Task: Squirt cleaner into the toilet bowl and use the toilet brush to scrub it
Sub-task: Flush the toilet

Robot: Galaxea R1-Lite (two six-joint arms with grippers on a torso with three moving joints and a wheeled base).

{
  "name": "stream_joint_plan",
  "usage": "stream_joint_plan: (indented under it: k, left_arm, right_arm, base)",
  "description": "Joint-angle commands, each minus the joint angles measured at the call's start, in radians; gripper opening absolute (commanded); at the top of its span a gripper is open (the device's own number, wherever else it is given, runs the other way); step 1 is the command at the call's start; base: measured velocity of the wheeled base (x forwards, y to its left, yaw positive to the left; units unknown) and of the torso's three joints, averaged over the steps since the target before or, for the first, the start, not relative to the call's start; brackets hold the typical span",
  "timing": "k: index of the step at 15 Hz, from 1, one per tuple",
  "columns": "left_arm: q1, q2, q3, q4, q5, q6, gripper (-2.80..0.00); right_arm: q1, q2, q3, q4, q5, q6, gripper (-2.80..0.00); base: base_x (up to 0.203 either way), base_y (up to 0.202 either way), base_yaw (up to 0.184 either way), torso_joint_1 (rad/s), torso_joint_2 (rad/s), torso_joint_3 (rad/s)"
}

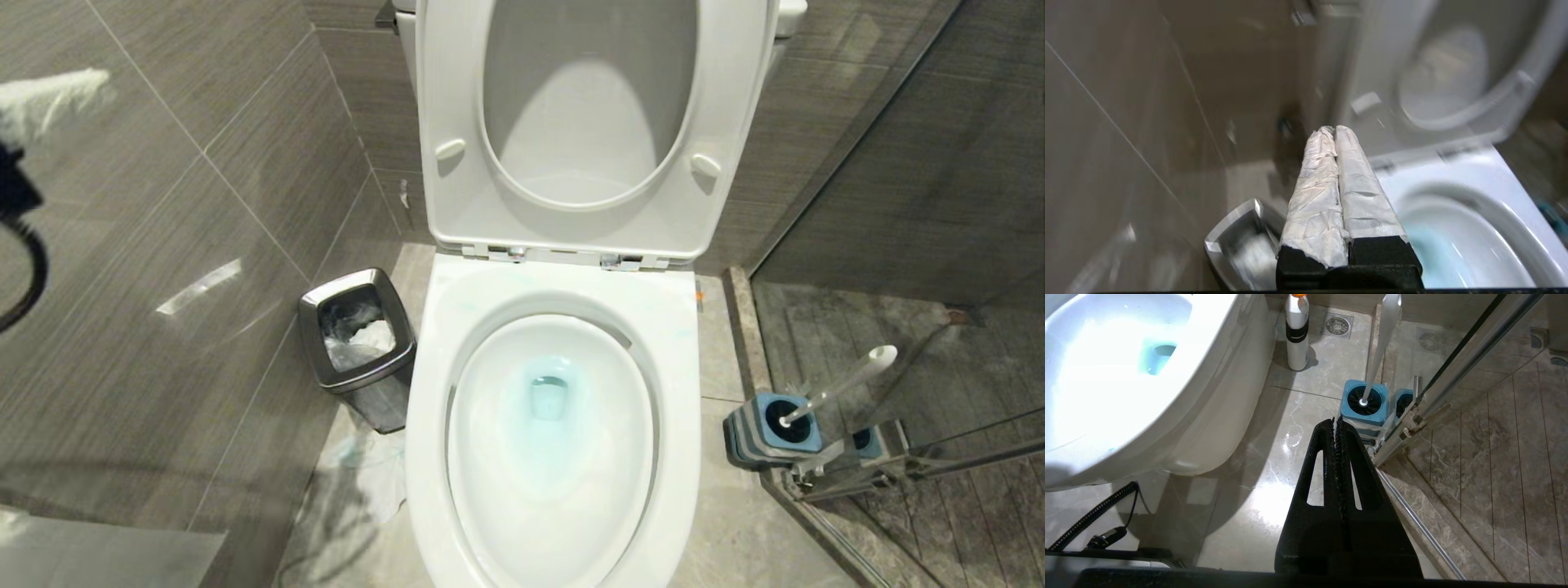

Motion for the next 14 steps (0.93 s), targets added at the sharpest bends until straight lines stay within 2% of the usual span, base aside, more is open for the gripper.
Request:
stream_joint_plan:
  k: [1,4,8,12,14]
  left_arm:
    - [-0.023,0.310,-0.224,-0.148,0.082,-0.003,-2.80]
    - [-0.036,0.479,-0.477,-0.189,0.149,-0.002,-2.80]
    - [-0.040,0.682,-0.764,-0.104,0.183,0.008,-2.80]
    - [-0.088,0.795,-0.930,0.010,0.188,0.015,-2.80]
    - [-0.114,0.801,-0.931,0.024,0.196,0.020,-2.80]
  right_arm:
    - [0.000,0.001,0.000,0.000,0.000,0.000,-2.80]
    - [0.000,0.001,0.000,0.000,0.000,0.000,-2.80]
    - [0.000,0.001,0.000,0.000,0.000,0.000,-2.80]
    - [0.000,0.001,0.002,0.000,0.000,0.000,-2.80]
    - [0.000,0.001,0.002,0.000,-0.001,0.000,-2.80]
  base:
    - [0.000,0.000,0.000,0.000,0.00,0.000]
    - [0.000,0.000,0.000,0.000,0.00,0.000]
    - [0.000,0.000,0.000,0.000,0.00,0.000]
    - [0.000,0.000,0.000,0.000,0.00,0.000]
    - [0.000,0.000,0.000,0.000,0.00,0.000]
